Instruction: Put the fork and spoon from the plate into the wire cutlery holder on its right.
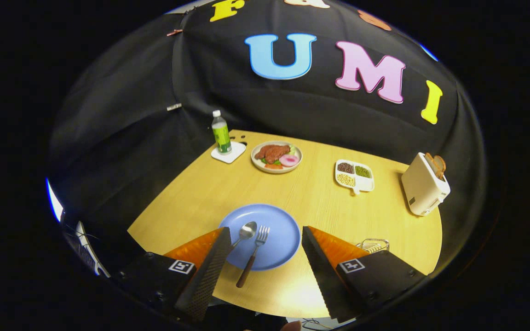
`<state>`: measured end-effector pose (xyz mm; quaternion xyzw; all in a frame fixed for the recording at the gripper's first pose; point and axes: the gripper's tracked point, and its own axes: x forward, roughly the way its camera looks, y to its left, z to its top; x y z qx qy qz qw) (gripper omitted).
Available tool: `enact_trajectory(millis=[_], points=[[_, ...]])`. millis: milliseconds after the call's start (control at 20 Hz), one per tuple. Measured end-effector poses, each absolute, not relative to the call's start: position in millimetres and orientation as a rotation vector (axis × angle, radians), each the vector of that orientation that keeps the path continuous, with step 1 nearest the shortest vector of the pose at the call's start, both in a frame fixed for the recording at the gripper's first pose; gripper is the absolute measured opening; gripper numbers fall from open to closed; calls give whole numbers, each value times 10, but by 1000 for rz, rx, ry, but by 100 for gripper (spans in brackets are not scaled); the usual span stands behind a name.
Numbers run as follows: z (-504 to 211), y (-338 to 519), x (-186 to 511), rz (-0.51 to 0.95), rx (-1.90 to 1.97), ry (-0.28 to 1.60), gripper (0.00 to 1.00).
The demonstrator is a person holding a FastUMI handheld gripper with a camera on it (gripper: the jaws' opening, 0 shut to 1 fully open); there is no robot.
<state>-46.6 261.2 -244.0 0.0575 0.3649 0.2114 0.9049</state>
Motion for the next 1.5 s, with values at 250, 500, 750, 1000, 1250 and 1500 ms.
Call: enact_trajectory(millis=[250,500,750,1000,1250,1500], points=[[-3109,2961,-494,472,89,919,96],[-3756,3104,-532,421,114,1086,85],[-4092,3238,-492,382,135,1176,69],[-4241,3167,-406,321,137,1218,38],[-4206,3190,-386,356,214,1216,6],[-4003,3132,-301,372,287,1173,6]])
